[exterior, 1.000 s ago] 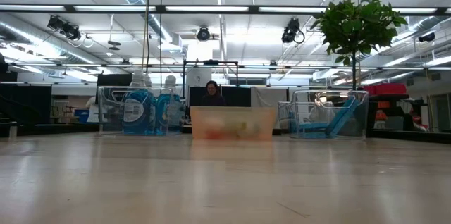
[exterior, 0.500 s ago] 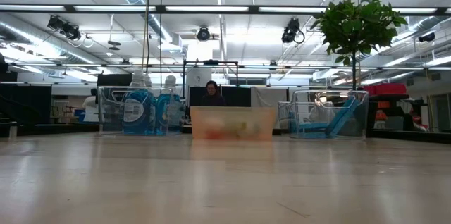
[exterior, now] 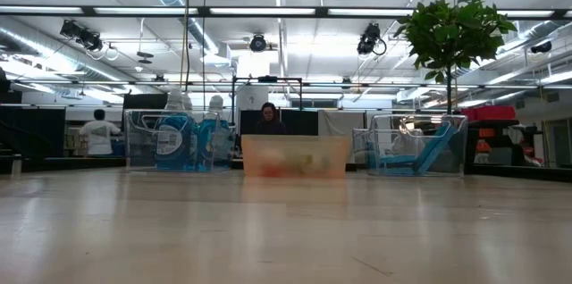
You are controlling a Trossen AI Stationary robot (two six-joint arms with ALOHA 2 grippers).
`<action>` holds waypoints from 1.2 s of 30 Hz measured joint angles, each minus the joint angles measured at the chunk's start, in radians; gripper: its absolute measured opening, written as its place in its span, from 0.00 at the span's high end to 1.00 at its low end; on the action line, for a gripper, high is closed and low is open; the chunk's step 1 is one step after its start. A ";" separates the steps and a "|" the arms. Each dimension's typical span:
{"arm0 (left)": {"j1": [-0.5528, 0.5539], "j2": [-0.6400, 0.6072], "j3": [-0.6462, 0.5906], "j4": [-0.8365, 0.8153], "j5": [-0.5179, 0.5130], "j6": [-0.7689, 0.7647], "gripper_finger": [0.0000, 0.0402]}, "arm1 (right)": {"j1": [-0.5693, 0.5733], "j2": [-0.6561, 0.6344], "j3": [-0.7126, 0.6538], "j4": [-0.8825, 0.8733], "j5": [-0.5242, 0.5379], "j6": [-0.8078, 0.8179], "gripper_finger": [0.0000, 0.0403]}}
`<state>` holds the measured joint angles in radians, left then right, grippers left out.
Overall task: Pick & Place Kitchen Sink Supplies
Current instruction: Put the dish soap into the left transparent bin
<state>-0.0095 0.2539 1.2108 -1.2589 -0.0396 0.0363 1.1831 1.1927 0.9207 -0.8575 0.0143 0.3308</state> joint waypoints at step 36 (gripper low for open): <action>0.000 0.000 0.000 0.000 0.000 0.000 0.94 | 0.048 -0.050 -0.001 -0.033 0.102 -0.027 0.26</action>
<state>-0.0097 0.2539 1.2106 -1.2587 -0.0398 0.0364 1.2315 1.1429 0.9199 -0.8902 0.1161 0.3036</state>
